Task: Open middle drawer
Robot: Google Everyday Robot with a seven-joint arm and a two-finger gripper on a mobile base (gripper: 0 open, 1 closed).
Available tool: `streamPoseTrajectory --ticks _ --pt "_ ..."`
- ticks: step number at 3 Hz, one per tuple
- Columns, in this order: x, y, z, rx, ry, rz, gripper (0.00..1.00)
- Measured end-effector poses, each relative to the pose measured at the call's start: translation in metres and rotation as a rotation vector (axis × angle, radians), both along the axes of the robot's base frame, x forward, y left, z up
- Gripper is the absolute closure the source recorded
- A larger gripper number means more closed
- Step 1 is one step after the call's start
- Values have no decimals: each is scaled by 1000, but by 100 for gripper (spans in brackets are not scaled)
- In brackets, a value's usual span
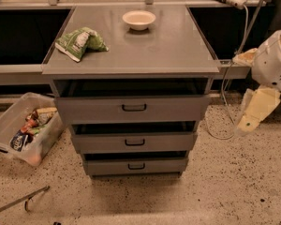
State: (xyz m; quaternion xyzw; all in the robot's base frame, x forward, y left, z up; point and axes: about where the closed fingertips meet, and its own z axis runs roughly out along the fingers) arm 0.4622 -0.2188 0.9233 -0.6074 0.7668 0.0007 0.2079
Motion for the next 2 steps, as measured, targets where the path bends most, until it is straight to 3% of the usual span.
streamPoseTrajectory --ticks 1,2 --pt "17 4 -56 93 -24 49 0" --pt "27 23 -107 174 -37 123 0"
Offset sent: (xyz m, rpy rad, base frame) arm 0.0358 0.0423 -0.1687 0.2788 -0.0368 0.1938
